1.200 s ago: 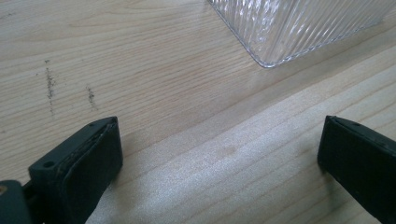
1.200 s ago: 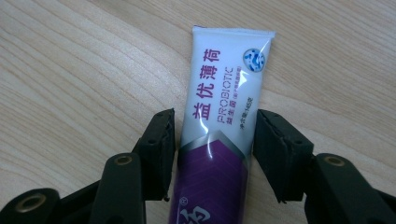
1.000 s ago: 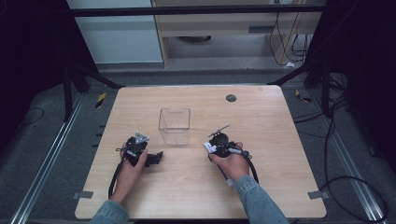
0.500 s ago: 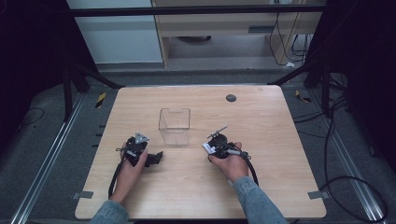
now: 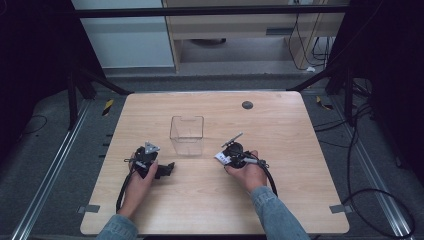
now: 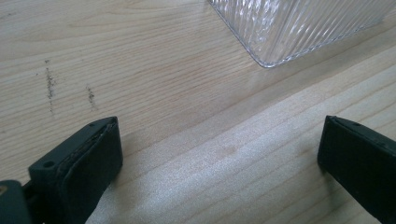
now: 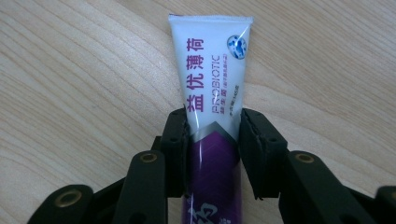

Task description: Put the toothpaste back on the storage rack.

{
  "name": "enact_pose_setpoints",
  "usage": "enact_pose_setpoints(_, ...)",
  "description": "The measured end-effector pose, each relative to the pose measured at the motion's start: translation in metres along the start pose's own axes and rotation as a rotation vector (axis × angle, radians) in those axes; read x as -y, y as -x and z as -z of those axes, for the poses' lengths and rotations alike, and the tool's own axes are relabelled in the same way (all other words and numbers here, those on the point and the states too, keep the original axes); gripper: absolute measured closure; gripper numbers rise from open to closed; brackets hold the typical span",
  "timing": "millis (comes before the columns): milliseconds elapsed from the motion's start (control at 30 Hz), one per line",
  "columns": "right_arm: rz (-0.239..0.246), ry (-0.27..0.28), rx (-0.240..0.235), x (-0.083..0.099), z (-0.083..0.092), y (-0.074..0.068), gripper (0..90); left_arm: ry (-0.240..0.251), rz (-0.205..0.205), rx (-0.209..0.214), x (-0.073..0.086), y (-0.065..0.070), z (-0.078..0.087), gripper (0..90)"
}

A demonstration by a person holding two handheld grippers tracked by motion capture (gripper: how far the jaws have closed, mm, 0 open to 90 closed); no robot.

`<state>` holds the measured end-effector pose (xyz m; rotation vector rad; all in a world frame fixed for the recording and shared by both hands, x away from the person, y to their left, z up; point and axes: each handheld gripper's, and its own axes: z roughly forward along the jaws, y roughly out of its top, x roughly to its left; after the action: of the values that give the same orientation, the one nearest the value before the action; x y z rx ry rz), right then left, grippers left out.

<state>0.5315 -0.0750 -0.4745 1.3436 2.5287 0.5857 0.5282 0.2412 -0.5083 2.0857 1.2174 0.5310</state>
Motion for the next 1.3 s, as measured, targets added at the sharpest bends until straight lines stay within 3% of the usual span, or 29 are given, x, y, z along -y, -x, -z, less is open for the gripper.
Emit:
enact_pose_setpoints(300, 0.007, -0.006, 0.002, -0.002, 0.002, 0.000, 72.6, 0.000, 0.000, 0.000, 0.000, 0.000, 0.000, 0.0)
enact_pose_setpoints(500, -0.022, 0.005, -0.008, -0.001, 0.005, 0.000, 77.0, 0.000, 0.000, 0.000, 0.000, 0.000, 0.000, 0.0)
enact_pose_setpoints(800, -0.057, 0.074, -0.039, -0.001, 0.015, 0.005, 79.0, 0.000, 0.000, 0.000, 0.000, 0.000, 0.000, 0.0)
enact_pose_setpoints(1300, -0.084, 0.193, -0.010, -0.025, 0.042, 0.027, 79.1, 0.000, 0.000, 0.000, 0.000, 0.000, 0.000, 0.0)
